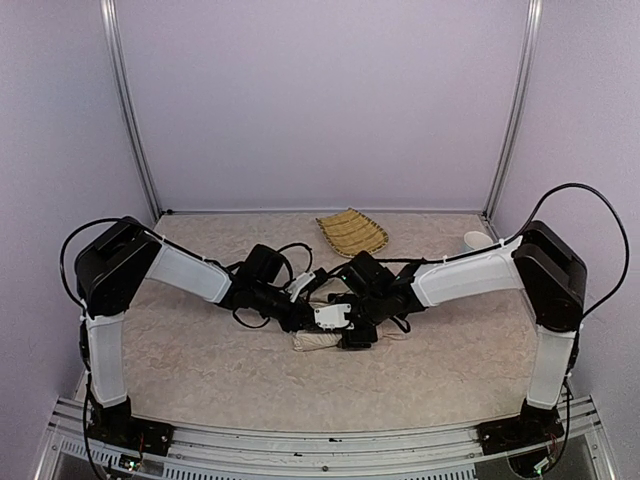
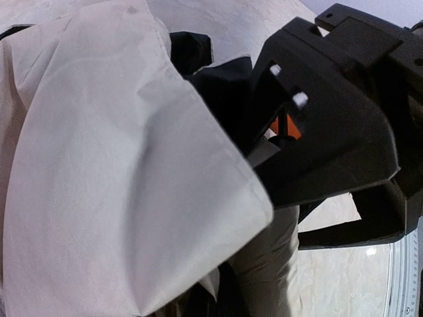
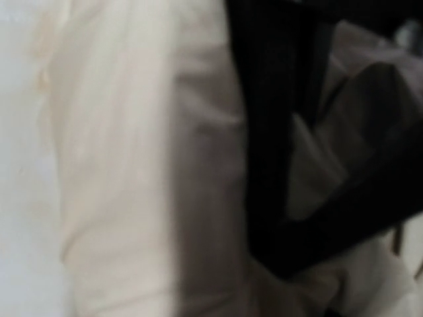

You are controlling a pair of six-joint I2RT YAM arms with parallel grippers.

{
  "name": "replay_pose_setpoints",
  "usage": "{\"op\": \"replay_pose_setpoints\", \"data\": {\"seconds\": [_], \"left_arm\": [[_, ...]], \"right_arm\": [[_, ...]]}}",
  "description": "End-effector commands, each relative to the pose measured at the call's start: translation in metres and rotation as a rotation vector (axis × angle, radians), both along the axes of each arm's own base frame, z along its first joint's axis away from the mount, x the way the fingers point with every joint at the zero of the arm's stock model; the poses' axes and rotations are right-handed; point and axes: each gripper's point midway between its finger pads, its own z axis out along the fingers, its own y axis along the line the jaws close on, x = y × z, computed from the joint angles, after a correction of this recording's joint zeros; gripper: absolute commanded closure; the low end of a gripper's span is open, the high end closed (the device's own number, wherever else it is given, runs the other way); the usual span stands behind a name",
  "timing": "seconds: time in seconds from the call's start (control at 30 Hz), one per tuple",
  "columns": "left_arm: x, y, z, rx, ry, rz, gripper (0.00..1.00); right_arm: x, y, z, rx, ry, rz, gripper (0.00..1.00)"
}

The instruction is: Put away the umbrella

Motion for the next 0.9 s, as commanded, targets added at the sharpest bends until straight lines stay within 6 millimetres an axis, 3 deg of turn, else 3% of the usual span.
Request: {"op": "replay_pose_setpoints", "data": {"seconds": [0.0,0.17,0.33,0.37,0.43,0.57,0.63,0.73,0.87], "left_arm": [[-0.04,0.052,-0.071,0.228,0.209,0.006,0.98],[-0.013,0.049,-0.019,0.048,0.1,0.062,0.75],[0.009,0.049,0.021,-0.079,0.001,0.142,0.52],[0.017,0.051,0.039,-0.125,-0.06,0.176,0.5],[0.021,0.061,0.068,-0.21,-0.16,0.233,0.48],[0.003,0.084,0.11,-0.319,-0.36,0.279,0.52],[-0.009,0.088,0.113,-0.293,-0.439,0.28,0.58],[-0.033,0.08,0.11,-0.19,-0.602,0.193,0.62],[-0.069,0.059,0.08,0.059,-0.89,-0.035,0.57]], "right_arm": [[-0.022,-0.042,-0.064,-0.221,0.243,-0.087,0.35],[-0.045,-0.05,-0.077,-0.25,0.392,-0.103,0.49],[-0.052,-0.055,-0.082,-0.275,0.439,-0.125,0.6],[-0.054,-0.054,-0.08,-0.269,0.445,-0.126,0.61],[-0.057,-0.052,-0.076,-0.245,0.464,-0.128,0.64],[-0.068,-0.045,-0.065,-0.2,0.559,-0.135,0.66],[-0.076,-0.043,-0.061,-0.189,0.635,-0.142,0.68],[-0.089,-0.043,-0.057,-0.189,0.757,-0.153,0.7],[-0.108,-0.047,-0.055,-0.202,0.926,-0.159,0.7]]}}
